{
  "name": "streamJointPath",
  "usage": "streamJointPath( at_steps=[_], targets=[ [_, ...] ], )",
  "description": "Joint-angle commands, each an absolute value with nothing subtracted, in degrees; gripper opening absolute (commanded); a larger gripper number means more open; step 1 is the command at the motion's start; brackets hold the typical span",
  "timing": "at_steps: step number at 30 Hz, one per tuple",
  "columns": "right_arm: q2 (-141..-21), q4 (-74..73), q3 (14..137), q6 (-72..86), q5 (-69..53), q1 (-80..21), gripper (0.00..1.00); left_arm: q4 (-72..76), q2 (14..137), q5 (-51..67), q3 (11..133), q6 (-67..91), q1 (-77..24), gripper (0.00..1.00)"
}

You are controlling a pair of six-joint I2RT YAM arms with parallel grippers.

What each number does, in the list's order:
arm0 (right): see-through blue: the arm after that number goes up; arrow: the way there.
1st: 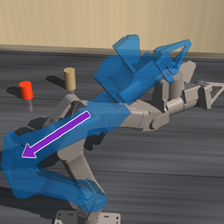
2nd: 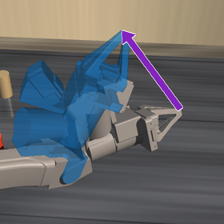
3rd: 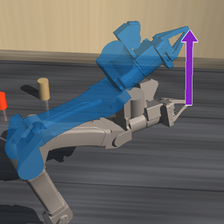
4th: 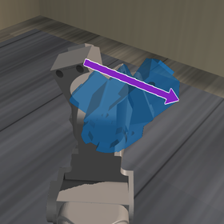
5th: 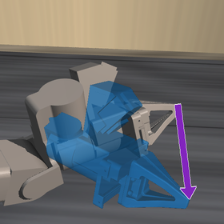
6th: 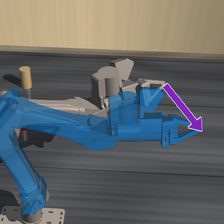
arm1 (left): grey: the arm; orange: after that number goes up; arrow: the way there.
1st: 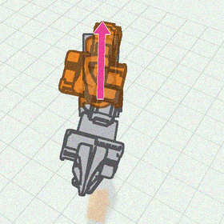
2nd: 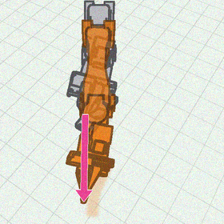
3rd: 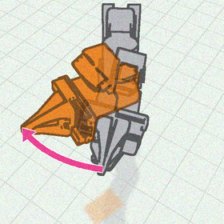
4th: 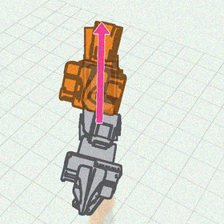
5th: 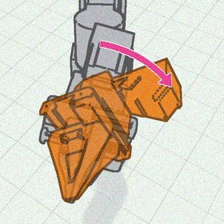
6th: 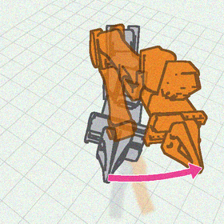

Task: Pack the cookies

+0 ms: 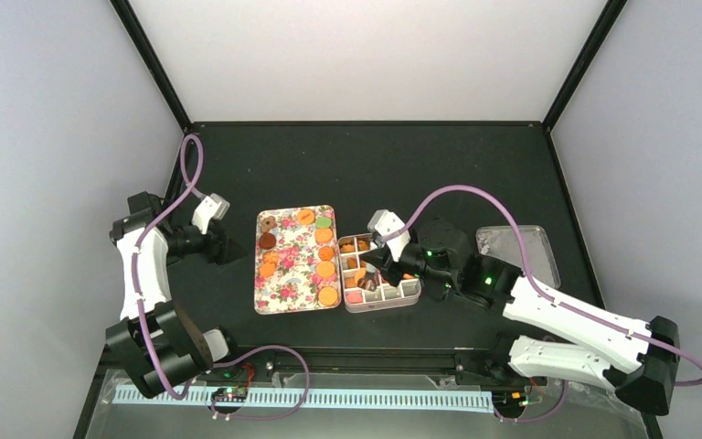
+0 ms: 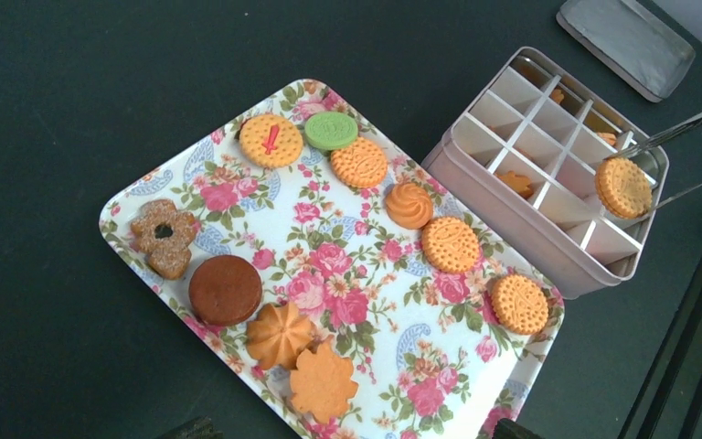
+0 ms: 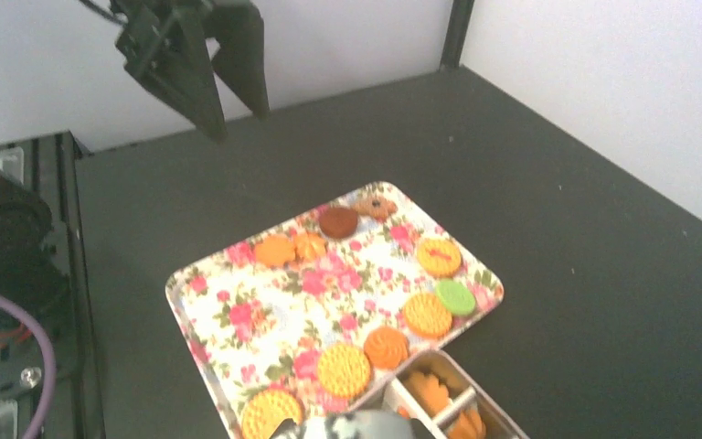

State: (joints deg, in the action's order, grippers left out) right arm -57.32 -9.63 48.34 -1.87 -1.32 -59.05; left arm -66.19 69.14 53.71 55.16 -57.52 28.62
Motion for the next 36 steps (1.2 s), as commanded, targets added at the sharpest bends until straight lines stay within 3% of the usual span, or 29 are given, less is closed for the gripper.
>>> streamJointPath(
  at_steps=[1, 8, 12, 17, 21, 27, 36],
  targets=[
    [-54.6, -15.3, 47.3, -2.9, 1.6, -58.8, 0.01, -67.1, 68.8, 56.6, 55.7, -60.2, 28.1, 0.8],
    [-55.0, -17.4, 47.9, -3.8, 0.7, -58.8, 0.02, -67.5, 68.8, 56.5, 55.5, -60.9, 28.1, 0.8],
    [-57.0, -18.2, 49.1, -4.3, -0.4, -58.8, 0.07, -67.7, 68.9, 56.4, 55.7, -61.0, 28.0, 0.8],
    [-57.8, -18.4, 49.4, -3.7, -2.3, -58.8, 0.26, -68.3, 68.7, 56.2, 55.8, -61.9, 28.0, 0.8],
    [-57.1, -18.0, 49.7, -2.8, -4.0, -58.5, 0.35, -68.4, 69.0, 56.3, 55.7, -62.2, 28.0, 0.8],
    [-56.3, -17.8, 50.4, -0.7, -9.8, -54.1, 0.36, -68.9, 68.9, 56.5, 55.8, -62.7, 28.0, 0.8],
    [-55.1, -16.5, 50.6, 1.7, -15.1, -49.1, 0.3, -69.5, 69.2, 56.6, 55.8, -63.1, 28.0, 0.8]
  ],
)
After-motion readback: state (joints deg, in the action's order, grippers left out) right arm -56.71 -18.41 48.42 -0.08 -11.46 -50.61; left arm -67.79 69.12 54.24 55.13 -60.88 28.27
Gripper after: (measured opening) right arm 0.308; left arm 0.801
